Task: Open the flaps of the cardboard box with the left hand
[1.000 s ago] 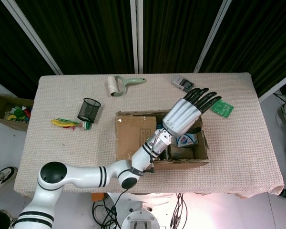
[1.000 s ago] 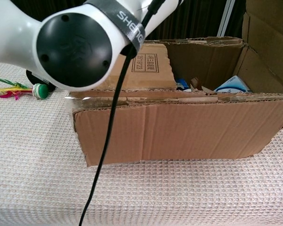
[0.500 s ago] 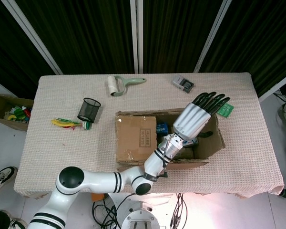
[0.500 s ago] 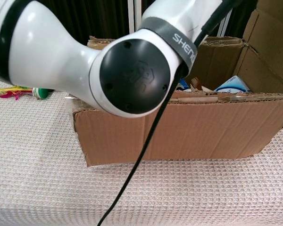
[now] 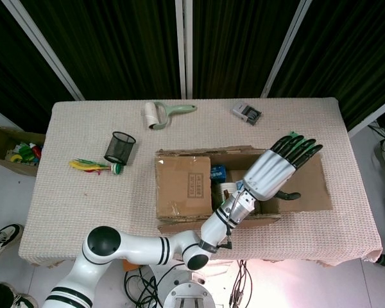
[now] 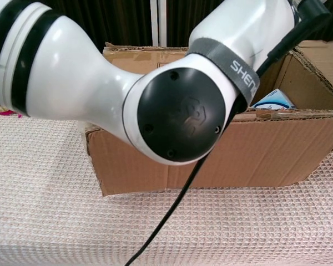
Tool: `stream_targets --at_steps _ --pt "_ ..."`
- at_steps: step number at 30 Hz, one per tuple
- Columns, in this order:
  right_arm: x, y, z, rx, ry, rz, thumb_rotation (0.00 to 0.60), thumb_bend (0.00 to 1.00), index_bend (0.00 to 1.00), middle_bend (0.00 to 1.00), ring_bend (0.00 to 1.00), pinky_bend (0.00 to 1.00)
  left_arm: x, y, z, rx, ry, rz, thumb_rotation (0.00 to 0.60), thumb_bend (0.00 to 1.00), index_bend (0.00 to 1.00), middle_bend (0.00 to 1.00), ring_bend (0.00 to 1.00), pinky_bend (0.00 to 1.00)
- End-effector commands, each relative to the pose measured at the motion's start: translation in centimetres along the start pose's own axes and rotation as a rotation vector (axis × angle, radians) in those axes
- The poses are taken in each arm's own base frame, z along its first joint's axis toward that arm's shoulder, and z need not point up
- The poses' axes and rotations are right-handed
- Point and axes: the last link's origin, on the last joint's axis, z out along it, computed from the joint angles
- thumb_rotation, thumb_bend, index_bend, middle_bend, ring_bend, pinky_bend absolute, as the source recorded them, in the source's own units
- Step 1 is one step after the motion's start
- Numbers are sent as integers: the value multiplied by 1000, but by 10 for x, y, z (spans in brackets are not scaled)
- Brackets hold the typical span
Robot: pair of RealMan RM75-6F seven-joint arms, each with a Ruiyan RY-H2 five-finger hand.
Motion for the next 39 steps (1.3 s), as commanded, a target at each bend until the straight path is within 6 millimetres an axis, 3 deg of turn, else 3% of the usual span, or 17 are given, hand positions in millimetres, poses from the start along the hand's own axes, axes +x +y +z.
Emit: stream_targets --at_steps 1,2,4,6,10,12,14,19,26,34,39 --pt "0 1 -1 -3 1 1 600 394 0 0 0 0 6 -11 1 23 9 22 454 0 55 80 78 163" --pt "1 2 -1 -4 1 1 600 394 0 0 0 0 9 -16 0 33 9 28 452 0 55 81 78 163" --pt "1 2 -1 -3 1 0 600 394 0 0 0 0 14 -24 -2 46 2 42 391 0 56 92 78 163" --pt "1 2 -1 -2 0 -1 600 394 0 0 0 0 20 -34 -7 51 -17 68 274 0 60 151 78 163" --pt "0 0 0 4 -3 -4 600 394 0 0 0 0 31 -56 -21 30 -97 163 170 9 110 213 78 163" --pt "0 -1 0 5 -6 -6 600 394 0 0 0 0 38 -70 -32 -6 -172 235 60 24 173 242 78 163" --pt "-1 -2 1 5 -9 -8 600 394 0 0 0 0 46 -84 -45 -49 -268 291 3 28 216 266 78 163" --pt "-4 -5 1 7 -14 -15 600 391 0 0 0 0 59 -110 -72 -106 -444 376 0 42 280 285 79 163" --pt "-6 -10 3 11 -20 -30 600 379 0 0 0 0 46 -123 -108 -208 -586 421 0 158 299 298 76 162" --pt "-8 -9 3 -10 -21 -38 600 358 0 0 0 0 41 -131 -110 -224 -639 382 0 159 343 316 73 162" --pt "-8 -8 4 -10 -24 -41 600 352 0 0 0 0 42 -143 -112 -229 -684 445 0 160 402 356 73 160"
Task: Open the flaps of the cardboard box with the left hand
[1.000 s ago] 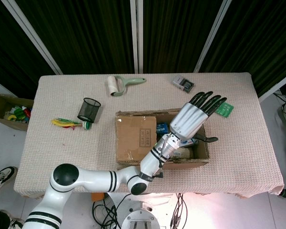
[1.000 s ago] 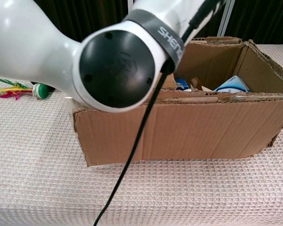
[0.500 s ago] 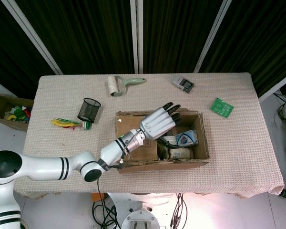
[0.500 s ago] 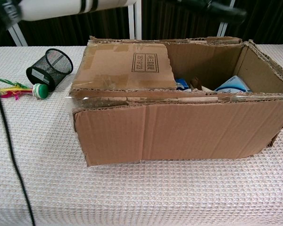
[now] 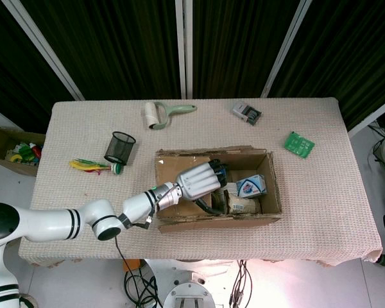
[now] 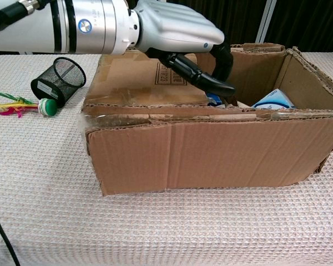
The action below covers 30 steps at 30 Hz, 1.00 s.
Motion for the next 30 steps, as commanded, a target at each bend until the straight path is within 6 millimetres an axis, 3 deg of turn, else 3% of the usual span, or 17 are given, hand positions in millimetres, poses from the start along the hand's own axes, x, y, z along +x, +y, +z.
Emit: stream_targets --at_steps 1,15,23,30 --pt "0 0 1 2 2 -1 600 351 0 0 0 0 -3 -5 -3 -1 -31 48 0 160 416 364 73 160" --pt "-1 -1 2 3 2 1 600 327 0 0 0 0 12 0 -16 -15 -64 88 0 172 643 509 76 158" --pt "1 -3 2 9 7 0 600 324 0 0 0 0 42 9 -23 -5 6 -29 0 193 657 526 100 158" --pt "2 -4 2 12 18 4 600 319 0 0 0 0 63 1 -40 37 38 -62 0 201 657 542 111 159"
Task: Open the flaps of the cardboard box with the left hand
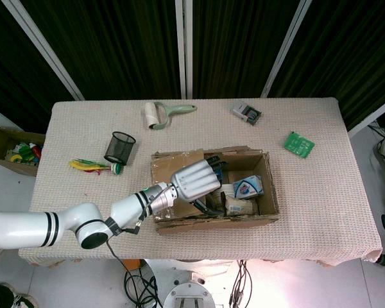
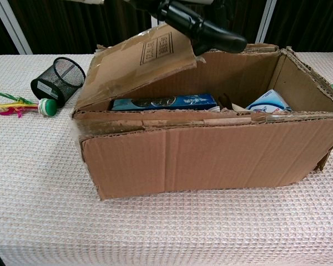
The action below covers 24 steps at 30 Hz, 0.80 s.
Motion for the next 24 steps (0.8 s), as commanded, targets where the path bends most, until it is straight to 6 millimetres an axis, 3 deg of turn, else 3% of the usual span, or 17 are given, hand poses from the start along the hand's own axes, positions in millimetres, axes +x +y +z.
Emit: stream_targets --at_steps 1,11,24 --pt "2 -1 0 4 14 5 600 319 0 0 0 0 9 -4 -10 26 13 -7 0 203 657 547 114 159" --pt "8 -5 -3 12 36 -2 600 320 0 0 0 0 31 -26 -63 144 14 27 0 203 662 600 131 159" --pt "6 -18 -3 36 37 -14 600 315 0 0 0 0 41 -44 -135 305 -6 -35 0 203 664 608 135 158"
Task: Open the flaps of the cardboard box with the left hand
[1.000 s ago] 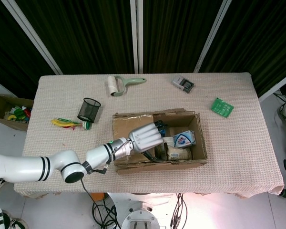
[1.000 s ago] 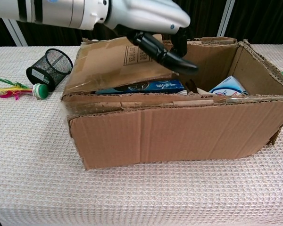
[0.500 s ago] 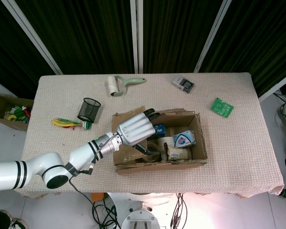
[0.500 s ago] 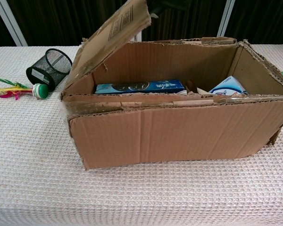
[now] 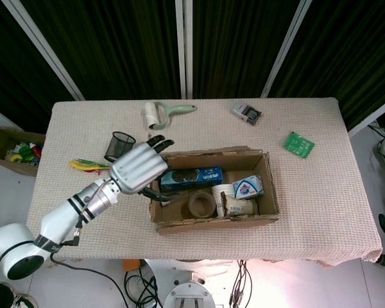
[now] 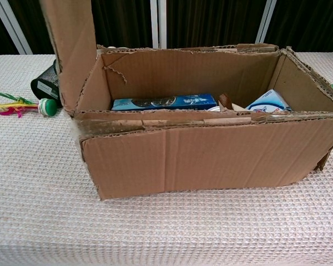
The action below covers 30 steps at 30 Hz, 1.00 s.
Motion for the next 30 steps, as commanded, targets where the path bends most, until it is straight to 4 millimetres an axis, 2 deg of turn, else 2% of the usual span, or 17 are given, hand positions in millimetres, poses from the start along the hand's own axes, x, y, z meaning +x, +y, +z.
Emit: stream_targets --at_steps 1,7,13,16,17,19,21,25,30 --pt "-1 -2 0 2 -3 -2 600 314 0 0 0 0 -1 -12 -20 54 -5 -16 0 203 664 608 138 158" --pt "-2 -6 1 10 -8 -11 600 314 0 0 0 0 -3 -37 -48 152 11 -36 0 203 659 614 143 158" --pt "-4 -9 1 13 -14 -22 600 323 0 0 0 0 -9 -67 -86 267 61 -39 0 192 626 597 149 159" --pt "-6 -10 0 14 -24 -28 600 323 0 0 0 0 -17 -79 -111 335 128 -44 0 109 494 454 150 161" --pt "-7 -10 0 13 -27 -30 600 323 0 0 0 0 -22 -83 -121 364 150 -38 0 71 423 389 147 163" --pt "-9 -10 -1 12 -32 -36 600 323 0 0 0 0 -37 -89 -143 423 173 19 0 41 250 254 117 164" --pt "-11 -9 -1 11 -35 -53 600 323 0 0 0 0 -58 -92 -170 486 200 94 0 40 132 165 84 163" --pt "-16 -8 -6 0 -20 -127 600 322 0 0 0 0 -106 -88 -219 577 248 132 0 41 85 120 55 161" --pt "-23 -1 -19 -42 -26 -192 600 317 0 0 0 0 -154 -82 -261 616 207 93 0 42 84 117 46 159"
